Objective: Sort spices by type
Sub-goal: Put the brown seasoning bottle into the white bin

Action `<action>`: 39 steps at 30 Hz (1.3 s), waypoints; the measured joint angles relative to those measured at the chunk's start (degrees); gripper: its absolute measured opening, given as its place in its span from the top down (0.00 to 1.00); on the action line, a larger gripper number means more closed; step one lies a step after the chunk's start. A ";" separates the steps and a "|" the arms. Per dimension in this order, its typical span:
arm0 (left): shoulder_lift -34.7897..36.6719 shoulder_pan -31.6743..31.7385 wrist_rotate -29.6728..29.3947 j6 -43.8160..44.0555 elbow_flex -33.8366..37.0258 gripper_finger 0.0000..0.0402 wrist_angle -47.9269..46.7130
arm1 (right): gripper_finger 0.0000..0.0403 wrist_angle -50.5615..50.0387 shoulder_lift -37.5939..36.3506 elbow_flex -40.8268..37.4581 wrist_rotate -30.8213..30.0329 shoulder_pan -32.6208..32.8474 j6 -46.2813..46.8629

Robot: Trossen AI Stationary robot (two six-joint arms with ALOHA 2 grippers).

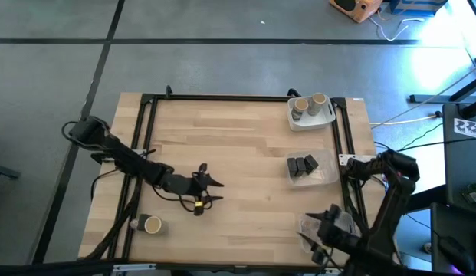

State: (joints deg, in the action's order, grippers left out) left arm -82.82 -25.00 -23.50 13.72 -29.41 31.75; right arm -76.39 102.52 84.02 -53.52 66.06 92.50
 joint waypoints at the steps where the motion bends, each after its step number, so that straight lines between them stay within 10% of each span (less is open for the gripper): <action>1: 0.06 0.38 0.02 -2.25 -0.39 0.52 1.53 | 0.23 1.23 0.00 -0.44 -0.69 -1.04 -1.97; 10: 0.06 4.68 2.18 -15.54 -10.20 0.34 -7.19 | 0.23 11.11 0.07 -6.77 -0.92 -10.38 -15.35; 17: 0.06 0.57 5.00 -18.59 -27.01 0.25 -38.44 | 0.23 18.32 0.07 -10.33 -1.38 -15.12 -22.44; 29: 0.06 -16.43 5.92 15.25 -42.18 0.25 -82.31 | 0.23 26.52 0.07 -14.53 -2.17 -19.34 -28.53; 39: 0.04 -28.12 13.46 43.26 -42.31 0.25 -95.14 | 0.23 26.64 0.07 -14.53 -3.05 -21.24 -31.27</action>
State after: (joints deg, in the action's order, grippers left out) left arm -82.78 -53.12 -10.04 56.97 -71.72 -63.40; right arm -49.75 102.59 69.49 -56.58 44.82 61.24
